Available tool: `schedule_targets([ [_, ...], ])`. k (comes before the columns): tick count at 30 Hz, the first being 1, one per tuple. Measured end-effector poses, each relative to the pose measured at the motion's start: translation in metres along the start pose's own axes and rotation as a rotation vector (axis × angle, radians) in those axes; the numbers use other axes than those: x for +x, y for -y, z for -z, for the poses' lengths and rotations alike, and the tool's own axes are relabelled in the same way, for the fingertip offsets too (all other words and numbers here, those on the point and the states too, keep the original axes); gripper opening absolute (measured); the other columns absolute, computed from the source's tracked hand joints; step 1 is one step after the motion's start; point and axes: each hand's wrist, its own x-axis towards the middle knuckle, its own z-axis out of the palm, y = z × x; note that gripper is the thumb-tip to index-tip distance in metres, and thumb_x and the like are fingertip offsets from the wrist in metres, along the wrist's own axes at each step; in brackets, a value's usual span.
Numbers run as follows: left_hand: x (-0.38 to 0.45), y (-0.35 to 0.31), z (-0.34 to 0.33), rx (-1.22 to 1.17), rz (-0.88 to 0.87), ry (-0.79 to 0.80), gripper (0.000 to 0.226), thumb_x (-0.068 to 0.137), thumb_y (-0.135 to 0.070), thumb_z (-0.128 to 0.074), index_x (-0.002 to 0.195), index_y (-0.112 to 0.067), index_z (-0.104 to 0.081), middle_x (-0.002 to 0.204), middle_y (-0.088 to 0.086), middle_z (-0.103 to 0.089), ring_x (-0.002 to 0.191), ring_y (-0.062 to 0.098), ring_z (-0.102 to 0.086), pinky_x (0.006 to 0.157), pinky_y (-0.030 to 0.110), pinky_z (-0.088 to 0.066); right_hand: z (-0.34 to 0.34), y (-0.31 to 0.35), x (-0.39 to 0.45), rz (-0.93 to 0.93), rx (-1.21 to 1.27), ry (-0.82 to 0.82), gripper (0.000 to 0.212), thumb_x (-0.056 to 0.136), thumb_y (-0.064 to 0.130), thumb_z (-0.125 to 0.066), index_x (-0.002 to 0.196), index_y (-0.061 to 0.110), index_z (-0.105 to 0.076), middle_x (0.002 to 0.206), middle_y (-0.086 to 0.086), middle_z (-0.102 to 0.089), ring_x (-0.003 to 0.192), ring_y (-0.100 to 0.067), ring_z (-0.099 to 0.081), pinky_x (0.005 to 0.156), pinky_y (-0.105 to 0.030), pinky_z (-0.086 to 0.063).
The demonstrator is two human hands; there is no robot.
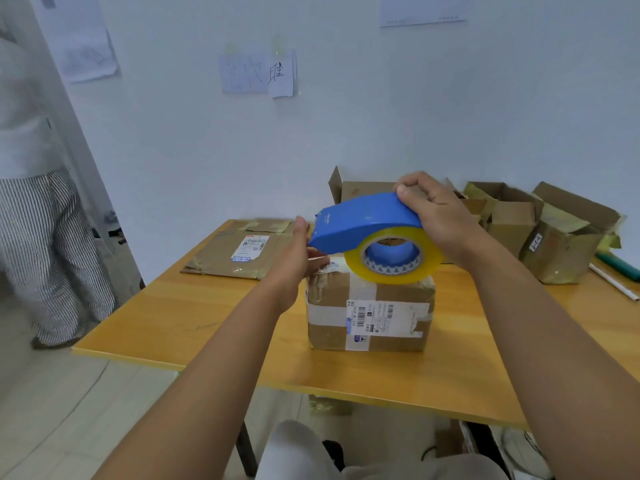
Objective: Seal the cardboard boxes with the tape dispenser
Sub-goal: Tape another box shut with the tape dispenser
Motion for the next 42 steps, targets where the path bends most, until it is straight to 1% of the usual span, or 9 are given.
schedule_targets([
  [5,0.005,-0.005,0.008,-0.108,0.067,0.044,0.03,0.1,-0.048,-0.049,0.102,-0.029,-0.072,0.102,0.001,-0.072,0.096,0.02,-0.071,0.076,0.028,-0.05,-0.001,-0.006,0.008,-0.041,0.079,0.012,0.027,0.104,0.045,-0.043,0.091,0.035,-0.064,0.086,0.01,-0.06,0.075,-0.002,-0.058,0.076,-0.028,-0.045],
  [9,0.006,-0.004,0.009,-0.177,0.081,0.115,0.033,0.1,-0.047,-0.05,0.093,-0.035,-0.08,0.097,-0.005,-0.076,0.1,0.021,-0.072,0.083,0.033,-0.047,-0.002,-0.011,0.007,-0.04,0.076,0.046,0.033,0.082,0.069,-0.051,0.096,0.042,-0.063,0.09,0.028,-0.061,0.087,0.008,-0.058,0.08,-0.024,-0.043],
  [13,0.008,-0.001,0.009,-0.236,0.113,0.168,0.028,0.102,-0.031,-0.05,0.099,-0.028,-0.078,0.099,-0.005,-0.076,0.111,0.02,-0.067,0.092,0.033,-0.046,-0.002,-0.018,0.004,-0.047,0.086,0.023,0.043,0.074,0.07,-0.061,0.106,0.042,-0.06,0.112,0.003,-0.063,0.102,-0.017,-0.064,0.087,-0.035,-0.055],
  [17,0.008,-0.001,0.003,-0.218,0.125,0.201,0.018,0.096,-0.02,-0.058,0.104,-0.026,-0.073,0.104,-0.005,-0.074,0.115,0.011,-0.062,0.097,0.037,-0.045,-0.002,-0.023,0.003,-0.049,0.109,0.015,0.049,0.072,0.07,-0.063,0.111,0.04,-0.059,0.114,-0.001,-0.063,0.101,-0.021,-0.066,0.087,-0.037,-0.056],
  [25,0.007,-0.004,0.002,-0.277,0.158,0.241,0.03,0.094,-0.018,-0.057,0.083,-0.03,-0.082,0.097,-0.005,-0.077,0.114,0.009,-0.062,0.074,0.03,-0.054,-0.003,-0.027,0.007,-0.062,0.156,-0.021,0.052,0.075,0.066,-0.064,0.116,0.034,-0.061,0.114,0.002,-0.064,0.097,-0.014,-0.065,0.077,-0.027,-0.051],
  [30,0.01,-0.001,0.01,-0.463,0.205,0.134,0.031,0.092,-0.023,-0.045,0.083,-0.011,-0.073,0.096,0.017,-0.075,0.099,0.025,-0.072,0.089,0.039,-0.048,-0.003,-0.029,0.008,-0.061,0.164,-0.026,0.049,0.079,0.061,-0.064,0.117,0.032,-0.062,0.115,0.001,-0.064,0.099,-0.016,-0.065,0.079,-0.028,-0.052],
  [33,0.009,0.0,0.009,-0.309,0.164,0.122,0.024,0.096,-0.028,-0.054,0.108,-0.012,-0.068,0.094,0.009,-0.076,0.091,0.017,-0.074,0.094,0.035,-0.047,-0.004,-0.029,0.007,-0.054,0.16,-0.026,0.051,0.077,0.063,-0.064,0.119,0.033,-0.062,0.116,0.002,-0.064,0.1,-0.016,-0.066,0.079,-0.027,-0.052],
  [36,0.008,0.001,0.007,-0.225,0.132,0.118,0.009,0.092,-0.013,-0.062,0.098,-0.014,-0.069,0.082,0.0,-0.075,0.084,0.01,-0.074,0.076,0.027,-0.048,-0.001,-0.03,0.004,-0.042,0.14,-0.013,0.052,0.077,0.067,-0.063,0.119,0.036,-0.061,0.114,0.006,-0.064,0.098,-0.013,-0.066,0.079,-0.027,-0.054],
  [42,0.012,0.001,0.013,-0.234,0.149,0.052,0.012,0.088,-0.003,-0.059,0.09,-0.012,-0.067,0.066,-0.004,-0.068,0.069,0.009,-0.066,0.08,0.03,-0.044,-0.002,-0.03,-0.001,-0.018,0.132,0.024,0.047,0.086,0.057,-0.067,0.127,0.036,-0.06,0.118,0.013,-0.059,0.098,-0.013,-0.067,0.077,-0.027,-0.057],
])
